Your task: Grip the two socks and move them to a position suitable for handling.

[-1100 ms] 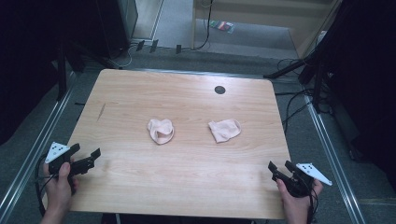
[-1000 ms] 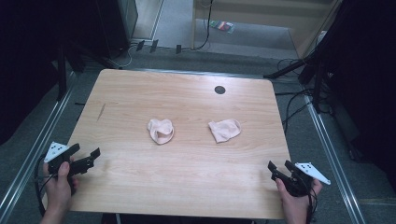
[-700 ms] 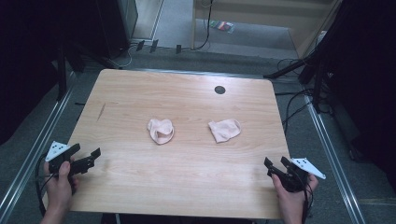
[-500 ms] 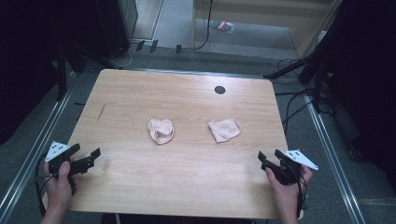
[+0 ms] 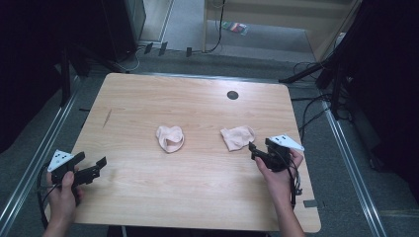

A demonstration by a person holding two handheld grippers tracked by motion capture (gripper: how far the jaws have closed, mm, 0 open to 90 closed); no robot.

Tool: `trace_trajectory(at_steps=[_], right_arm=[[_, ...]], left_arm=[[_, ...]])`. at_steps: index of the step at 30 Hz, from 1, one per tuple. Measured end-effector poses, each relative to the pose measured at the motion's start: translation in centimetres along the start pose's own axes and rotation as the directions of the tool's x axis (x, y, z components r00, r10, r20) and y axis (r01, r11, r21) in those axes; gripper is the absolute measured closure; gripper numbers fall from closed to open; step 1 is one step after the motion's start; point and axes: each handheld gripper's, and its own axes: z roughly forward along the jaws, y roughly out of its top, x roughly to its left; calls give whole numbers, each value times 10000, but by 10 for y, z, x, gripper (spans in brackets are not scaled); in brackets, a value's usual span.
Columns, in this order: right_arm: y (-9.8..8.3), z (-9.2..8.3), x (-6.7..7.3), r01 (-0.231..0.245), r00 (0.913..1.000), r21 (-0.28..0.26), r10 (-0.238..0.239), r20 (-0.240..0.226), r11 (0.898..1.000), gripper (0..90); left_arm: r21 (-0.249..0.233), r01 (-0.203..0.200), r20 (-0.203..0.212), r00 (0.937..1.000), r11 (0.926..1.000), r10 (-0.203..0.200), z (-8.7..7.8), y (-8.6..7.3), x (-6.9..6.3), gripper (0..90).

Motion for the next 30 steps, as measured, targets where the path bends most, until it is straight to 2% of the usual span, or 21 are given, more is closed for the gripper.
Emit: trace_trajectory(at_steps=[1,2,7,11,17,25,30], right_arm=[[0,0,0,0,10000,0,0,0,10000,328],[5,10,5,202,9998,85,-203,56,9998,332],[11,29,10,342,9990,334,-351,265,9989,330],[13,43,8,277,9990,453,-293,348,9986,334],[13,64,9,131,9991,960,-169,389,9953,332],[15,84,8,261,9983,1418,-333,488,9896,321],[14,93,7,318,9985,1730,-391,389,9844,317]], left_arm=[[0,0,0,10000,10000,0,0,0,0,133],[-3,20,-6,10000,10000,-20,0,0,0,133],[-15,18,-5,10000,10000,-18,0,0,0,133],[-3,-105,-15,9999,9999,105,-1,0,-1,133],[-18,-48,38,10000,10000,48,0,0,0,133],[14,-140,-27,9999,9999,140,0,0,-2,133],[12,-122,-13,9999,9999,122,0,0,-1,133]])
